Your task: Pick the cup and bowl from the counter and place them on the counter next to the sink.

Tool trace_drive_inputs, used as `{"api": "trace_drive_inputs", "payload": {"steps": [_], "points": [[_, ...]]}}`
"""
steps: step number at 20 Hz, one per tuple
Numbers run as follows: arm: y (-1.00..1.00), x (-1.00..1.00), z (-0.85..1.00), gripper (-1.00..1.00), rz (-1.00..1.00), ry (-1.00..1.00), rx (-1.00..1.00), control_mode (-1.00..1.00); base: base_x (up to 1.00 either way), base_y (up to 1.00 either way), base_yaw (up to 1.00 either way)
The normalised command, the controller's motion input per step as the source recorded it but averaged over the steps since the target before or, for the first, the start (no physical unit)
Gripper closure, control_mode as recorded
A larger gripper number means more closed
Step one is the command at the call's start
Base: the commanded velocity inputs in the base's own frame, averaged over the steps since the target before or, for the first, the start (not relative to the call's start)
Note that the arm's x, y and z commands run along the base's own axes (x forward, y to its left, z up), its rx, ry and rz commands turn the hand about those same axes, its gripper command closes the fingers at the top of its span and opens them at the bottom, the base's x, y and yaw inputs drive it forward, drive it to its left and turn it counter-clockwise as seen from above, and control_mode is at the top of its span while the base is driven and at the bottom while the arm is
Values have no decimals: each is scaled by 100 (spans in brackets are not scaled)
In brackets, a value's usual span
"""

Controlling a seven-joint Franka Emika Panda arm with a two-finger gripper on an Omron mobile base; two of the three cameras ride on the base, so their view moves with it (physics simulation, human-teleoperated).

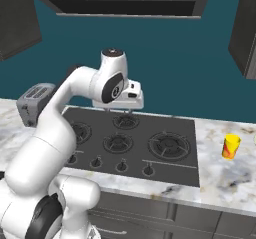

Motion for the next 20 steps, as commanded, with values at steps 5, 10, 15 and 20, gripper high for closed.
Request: {"api": "trace_drive_inputs", "payload": {"steps": [5, 10, 15, 20], "points": [[-65, 0, -10, -100, 0, 1, 0, -100, 0, 0, 0], [-63, 0, -15, -100, 0, 1, 0, -100, 0, 0, 0], [-47, 0, -15, -100, 0, 0, 0, -100, 0, 0, 0], [-35, 0, -5, -100, 0, 0, -1, -100, 0, 0, 0]]}}
